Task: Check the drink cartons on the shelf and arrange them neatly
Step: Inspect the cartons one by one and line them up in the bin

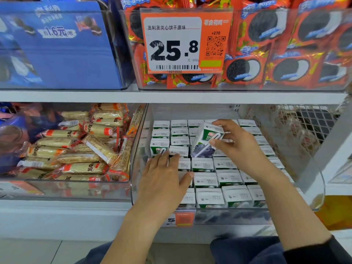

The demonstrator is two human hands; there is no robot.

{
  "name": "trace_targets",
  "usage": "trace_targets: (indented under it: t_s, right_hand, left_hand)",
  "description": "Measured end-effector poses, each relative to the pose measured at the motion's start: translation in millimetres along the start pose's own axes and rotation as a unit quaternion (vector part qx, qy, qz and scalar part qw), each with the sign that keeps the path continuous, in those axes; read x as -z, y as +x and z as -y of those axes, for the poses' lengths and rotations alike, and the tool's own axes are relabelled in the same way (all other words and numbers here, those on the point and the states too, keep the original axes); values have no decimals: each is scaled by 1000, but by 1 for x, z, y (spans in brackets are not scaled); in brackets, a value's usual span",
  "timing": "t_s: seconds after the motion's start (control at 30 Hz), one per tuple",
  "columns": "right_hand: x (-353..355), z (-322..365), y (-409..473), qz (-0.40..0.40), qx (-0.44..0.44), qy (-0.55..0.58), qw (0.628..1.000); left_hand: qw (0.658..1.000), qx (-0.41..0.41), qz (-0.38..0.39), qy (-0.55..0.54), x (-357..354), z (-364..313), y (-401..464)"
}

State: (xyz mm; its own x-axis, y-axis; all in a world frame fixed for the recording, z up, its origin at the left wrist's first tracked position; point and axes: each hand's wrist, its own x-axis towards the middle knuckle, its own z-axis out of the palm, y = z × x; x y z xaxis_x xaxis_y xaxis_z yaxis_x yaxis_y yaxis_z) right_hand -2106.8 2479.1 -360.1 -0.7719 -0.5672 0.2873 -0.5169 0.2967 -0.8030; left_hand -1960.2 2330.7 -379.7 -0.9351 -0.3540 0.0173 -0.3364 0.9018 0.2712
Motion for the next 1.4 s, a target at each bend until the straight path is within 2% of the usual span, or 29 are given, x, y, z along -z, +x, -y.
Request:
trace_targets:
  t_s: [0.23, 0.43, 0.63, 0.83, 1.0, 1.13, 1.27, 1.33, 1.4]
  right_hand:
    - [-5, 4, 0, -32, -4, -81, 996]
    - [-21, 1, -6, 70, 20, -205, 976]
    - [-20, -9, -3, 52, 31, -246, 967]
    - [-18, -6, 7, 69, 1, -251, 965]
    - [-21, 1, 41, 107, -2, -366, 924]
    - [-18, 10, 61, 185, -27, -399, 898]
    - [-24, 17, 72, 215, -13, -456, 863]
    - [-26, 15, 70, 209, -13, -443, 872]
    - [-24, 10, 64, 197, -16, -396, 897]
  left_hand:
    - [1000, -2, -7, 2, -2, 0, 0]
    - [1000, 0, -8, -2, -2, 1, 0]
    - [1000, -3, -10, 1, -1, 1, 0]
    - [1000, -4, -1, 6, 0, 0, 2]
    - [1000, -10, 0, 8, 1, 1, 3]
    - [1000, -19, 4, 9, 1, 3, 2]
    - [1000, -21, -1, 14, 1, 3, 5]
    - [1000, -21, -3, 16, 1, 2, 6]
    - [1000, -20, 3, 20, 1, 1, 6]
